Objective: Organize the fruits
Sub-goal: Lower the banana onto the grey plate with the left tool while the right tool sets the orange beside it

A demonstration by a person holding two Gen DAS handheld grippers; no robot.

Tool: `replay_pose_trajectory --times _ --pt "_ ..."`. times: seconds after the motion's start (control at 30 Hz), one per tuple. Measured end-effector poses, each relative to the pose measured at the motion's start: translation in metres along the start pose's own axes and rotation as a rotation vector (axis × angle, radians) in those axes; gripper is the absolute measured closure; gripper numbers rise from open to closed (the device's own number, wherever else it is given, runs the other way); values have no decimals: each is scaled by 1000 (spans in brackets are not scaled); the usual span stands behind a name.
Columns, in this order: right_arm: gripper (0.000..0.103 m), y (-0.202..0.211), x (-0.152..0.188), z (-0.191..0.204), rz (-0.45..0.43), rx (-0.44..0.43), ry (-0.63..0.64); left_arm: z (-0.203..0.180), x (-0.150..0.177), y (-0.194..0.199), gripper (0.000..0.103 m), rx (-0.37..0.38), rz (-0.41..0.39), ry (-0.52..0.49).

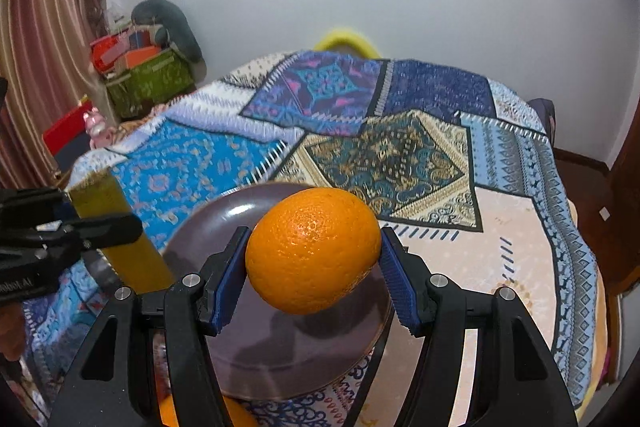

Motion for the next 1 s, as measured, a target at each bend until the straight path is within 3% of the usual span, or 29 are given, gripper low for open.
replay_pose_trajectory --times 0.6,0.9,1.0 --pt "43 -46 12 -12 113 -11 4 6 -24 -61 69 -1 35 74" --pt "42 -48 9 -16 118 -37 -12 8 -22 -81 69 -15 82 79" --pt "38 -46 7 -16 97 -12 2 10 -20 -85 69 -11 93 95"
Point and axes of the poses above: each gripper's, at about its wrist camera, not at the fingertips, and y roughly against the way its jaws point, z to its left, x to its underside, the point moved 4 cm from there along -y, roughly the way its jaws point, and after that the axes turned 7 degrees about -z, right-handed, at the moved point
